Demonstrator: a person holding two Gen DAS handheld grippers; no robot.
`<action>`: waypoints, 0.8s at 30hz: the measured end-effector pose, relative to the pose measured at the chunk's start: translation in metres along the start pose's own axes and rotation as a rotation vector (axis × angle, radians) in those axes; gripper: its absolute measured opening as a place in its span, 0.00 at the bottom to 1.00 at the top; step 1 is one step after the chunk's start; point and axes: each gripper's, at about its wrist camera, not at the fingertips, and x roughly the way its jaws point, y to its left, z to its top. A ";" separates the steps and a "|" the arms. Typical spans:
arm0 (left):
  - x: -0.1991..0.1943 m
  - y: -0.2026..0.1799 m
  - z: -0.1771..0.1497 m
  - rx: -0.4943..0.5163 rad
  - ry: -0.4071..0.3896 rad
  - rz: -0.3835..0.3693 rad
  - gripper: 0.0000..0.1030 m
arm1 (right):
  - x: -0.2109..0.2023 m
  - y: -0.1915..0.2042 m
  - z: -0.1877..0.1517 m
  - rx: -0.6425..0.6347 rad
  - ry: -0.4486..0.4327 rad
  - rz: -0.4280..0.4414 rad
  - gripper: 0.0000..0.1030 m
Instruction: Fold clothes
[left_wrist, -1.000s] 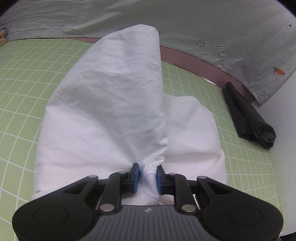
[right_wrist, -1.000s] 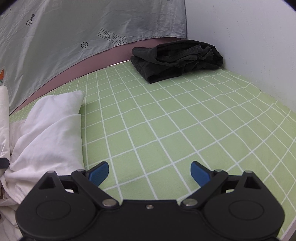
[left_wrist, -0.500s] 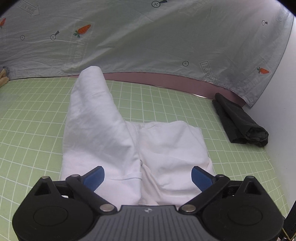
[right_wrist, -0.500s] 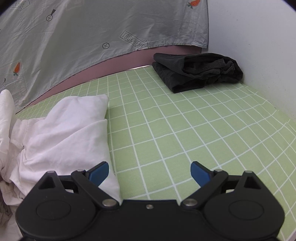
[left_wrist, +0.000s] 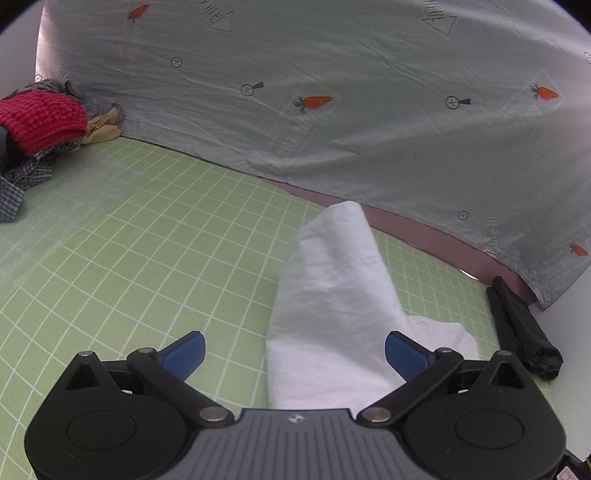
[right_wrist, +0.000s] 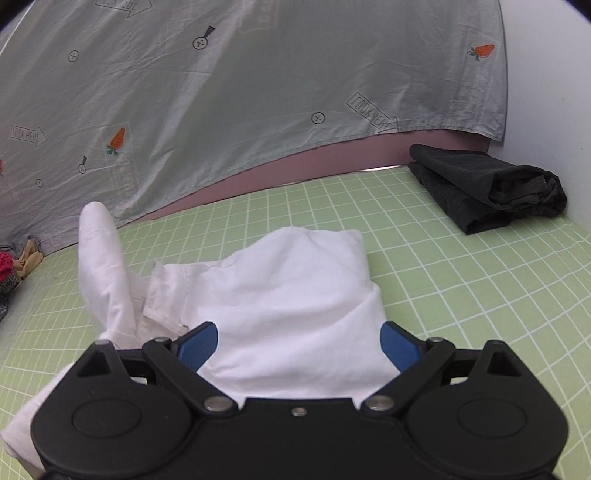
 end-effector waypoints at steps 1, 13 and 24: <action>0.003 0.010 -0.002 -0.018 0.008 0.016 0.99 | 0.000 0.009 0.004 -0.001 -0.006 0.020 0.93; 0.017 0.064 -0.011 -0.004 0.038 0.040 0.99 | 0.032 0.101 0.006 -0.012 0.042 0.204 0.76; 0.036 0.066 -0.013 0.025 0.103 0.020 0.99 | 0.053 0.115 -0.016 0.006 0.144 0.167 0.27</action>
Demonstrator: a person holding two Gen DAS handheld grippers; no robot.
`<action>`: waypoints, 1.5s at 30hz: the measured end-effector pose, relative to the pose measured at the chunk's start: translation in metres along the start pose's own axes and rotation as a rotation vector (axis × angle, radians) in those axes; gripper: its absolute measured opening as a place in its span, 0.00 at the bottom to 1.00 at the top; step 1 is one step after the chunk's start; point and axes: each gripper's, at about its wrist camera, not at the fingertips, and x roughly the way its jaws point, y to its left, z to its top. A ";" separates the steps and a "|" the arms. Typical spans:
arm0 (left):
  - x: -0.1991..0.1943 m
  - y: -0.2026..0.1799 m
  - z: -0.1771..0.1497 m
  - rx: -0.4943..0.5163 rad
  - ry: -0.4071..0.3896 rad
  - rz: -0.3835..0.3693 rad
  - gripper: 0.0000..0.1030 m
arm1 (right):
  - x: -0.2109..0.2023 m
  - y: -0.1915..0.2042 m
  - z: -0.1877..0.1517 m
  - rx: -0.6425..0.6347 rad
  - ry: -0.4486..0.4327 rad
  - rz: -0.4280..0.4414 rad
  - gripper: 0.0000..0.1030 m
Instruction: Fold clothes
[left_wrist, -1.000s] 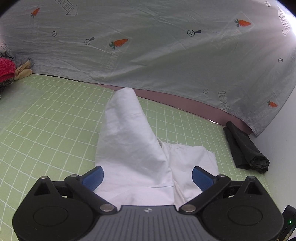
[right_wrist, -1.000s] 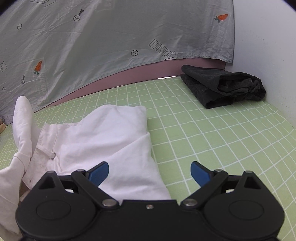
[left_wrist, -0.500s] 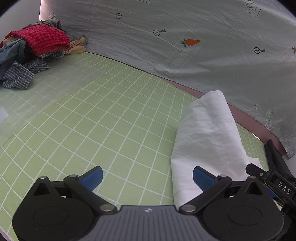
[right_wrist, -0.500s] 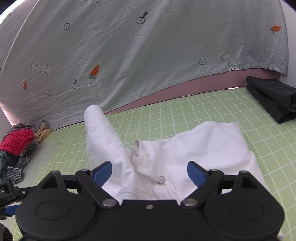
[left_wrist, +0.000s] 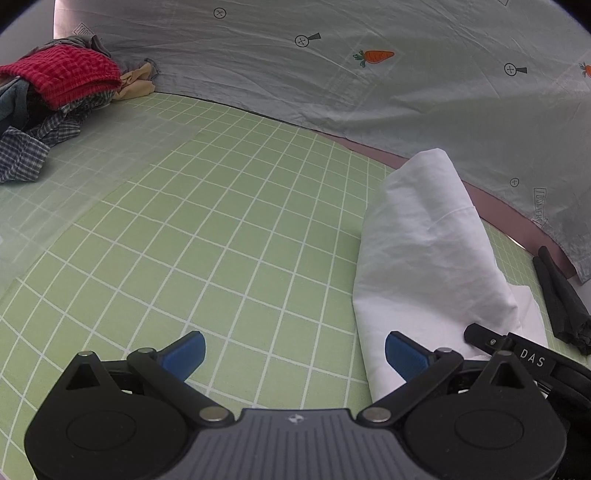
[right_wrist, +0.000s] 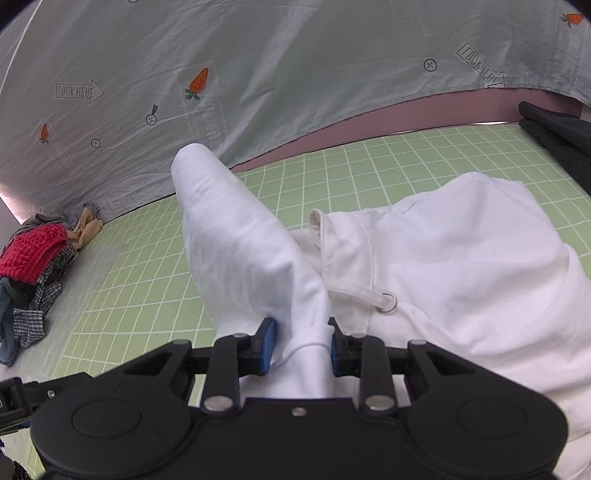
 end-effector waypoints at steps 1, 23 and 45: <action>0.002 -0.001 0.000 0.000 0.007 -0.002 0.99 | -0.001 -0.001 0.000 0.001 -0.002 0.001 0.27; -0.007 -0.076 -0.003 0.119 -0.046 -0.061 0.99 | -0.077 -0.048 0.037 0.091 -0.260 0.183 0.08; 0.049 -0.170 -0.055 0.134 0.094 -0.131 1.00 | -0.049 -0.238 -0.006 0.319 0.031 0.040 0.70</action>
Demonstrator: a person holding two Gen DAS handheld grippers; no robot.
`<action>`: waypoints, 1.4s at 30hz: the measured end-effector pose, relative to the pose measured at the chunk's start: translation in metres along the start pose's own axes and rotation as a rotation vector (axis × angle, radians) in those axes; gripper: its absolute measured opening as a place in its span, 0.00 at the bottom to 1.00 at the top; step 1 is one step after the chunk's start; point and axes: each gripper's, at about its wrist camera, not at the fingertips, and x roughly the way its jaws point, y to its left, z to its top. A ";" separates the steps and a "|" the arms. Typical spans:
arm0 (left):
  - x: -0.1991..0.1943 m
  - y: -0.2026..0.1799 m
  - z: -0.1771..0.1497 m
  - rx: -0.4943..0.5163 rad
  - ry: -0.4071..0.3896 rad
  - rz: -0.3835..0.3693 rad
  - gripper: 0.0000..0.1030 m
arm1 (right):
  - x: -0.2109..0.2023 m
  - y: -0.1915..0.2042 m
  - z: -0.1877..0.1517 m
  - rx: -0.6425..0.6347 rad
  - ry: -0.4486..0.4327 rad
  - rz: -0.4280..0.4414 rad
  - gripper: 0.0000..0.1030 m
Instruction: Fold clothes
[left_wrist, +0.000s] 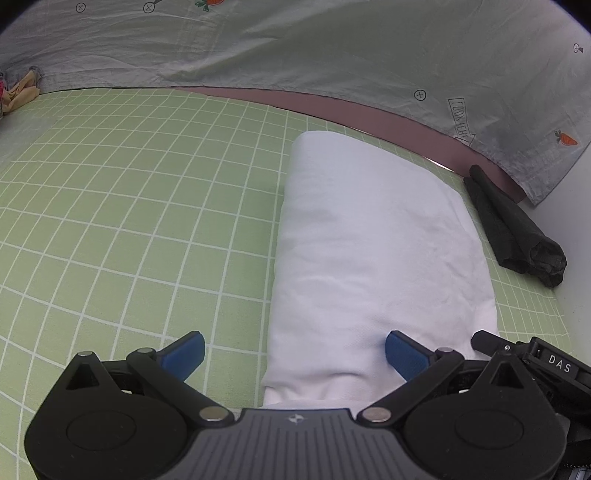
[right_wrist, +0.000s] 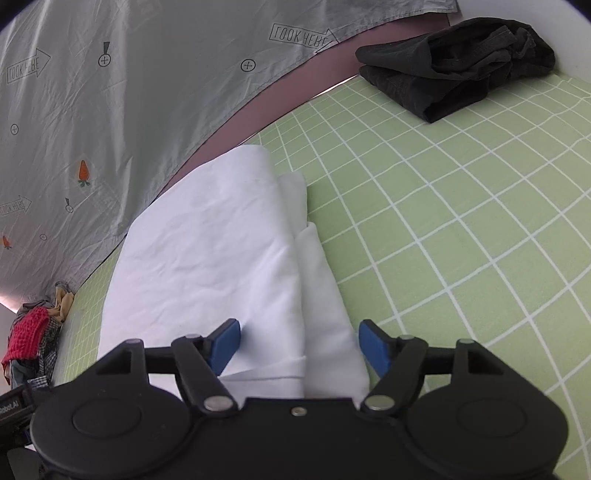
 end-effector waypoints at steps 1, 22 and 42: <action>0.001 0.002 -0.001 -0.019 0.001 -0.011 1.00 | 0.002 -0.003 0.002 0.007 0.009 0.015 0.70; 0.045 0.003 0.012 -0.123 0.138 -0.157 1.00 | 0.030 0.008 0.009 0.011 0.060 0.029 0.89; 0.016 -0.023 0.016 -0.059 0.073 -0.187 0.47 | 0.006 0.065 0.005 -0.081 0.014 -0.115 0.24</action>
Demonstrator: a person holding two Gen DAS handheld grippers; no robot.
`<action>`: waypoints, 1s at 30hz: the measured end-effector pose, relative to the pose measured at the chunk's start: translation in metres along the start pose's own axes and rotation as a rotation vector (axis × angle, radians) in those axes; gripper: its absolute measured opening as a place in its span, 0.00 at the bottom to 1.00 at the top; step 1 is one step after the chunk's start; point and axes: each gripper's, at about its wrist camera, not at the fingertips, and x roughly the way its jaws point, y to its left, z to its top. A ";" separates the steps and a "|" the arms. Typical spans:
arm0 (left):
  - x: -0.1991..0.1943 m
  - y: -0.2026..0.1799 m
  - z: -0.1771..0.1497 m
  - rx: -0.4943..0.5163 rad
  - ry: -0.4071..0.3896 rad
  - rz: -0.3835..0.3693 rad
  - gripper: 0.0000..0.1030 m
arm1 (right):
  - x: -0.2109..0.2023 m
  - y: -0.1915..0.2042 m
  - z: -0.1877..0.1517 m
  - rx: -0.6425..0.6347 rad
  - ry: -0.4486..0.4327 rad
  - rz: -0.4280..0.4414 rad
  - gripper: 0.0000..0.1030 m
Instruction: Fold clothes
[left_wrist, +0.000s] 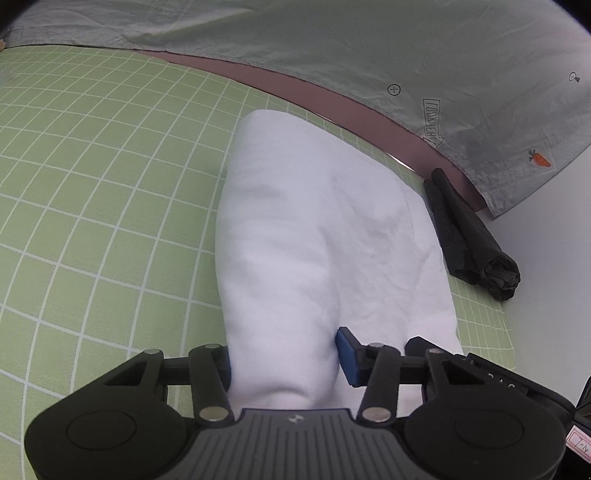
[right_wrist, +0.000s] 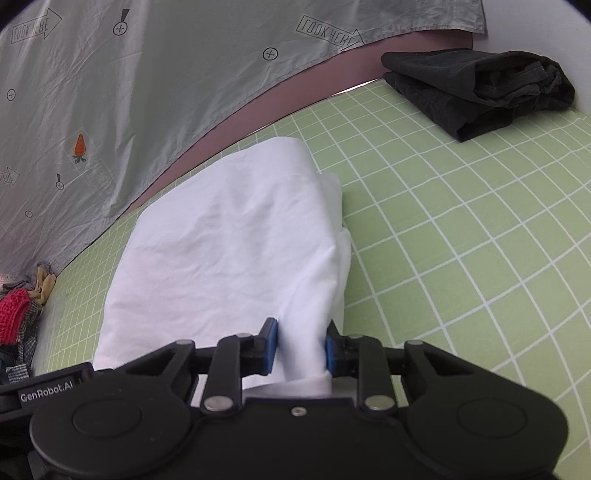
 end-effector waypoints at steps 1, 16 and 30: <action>-0.001 -0.001 0.001 0.002 -0.001 -0.006 0.46 | -0.003 0.002 0.000 -0.005 -0.007 -0.004 0.23; 0.002 -0.089 0.004 0.108 -0.057 -0.044 0.42 | -0.039 -0.031 0.019 0.051 -0.131 0.008 0.21; 0.030 -0.296 0.036 0.068 -0.233 -0.126 0.42 | -0.119 -0.163 0.140 -0.011 -0.289 0.113 0.20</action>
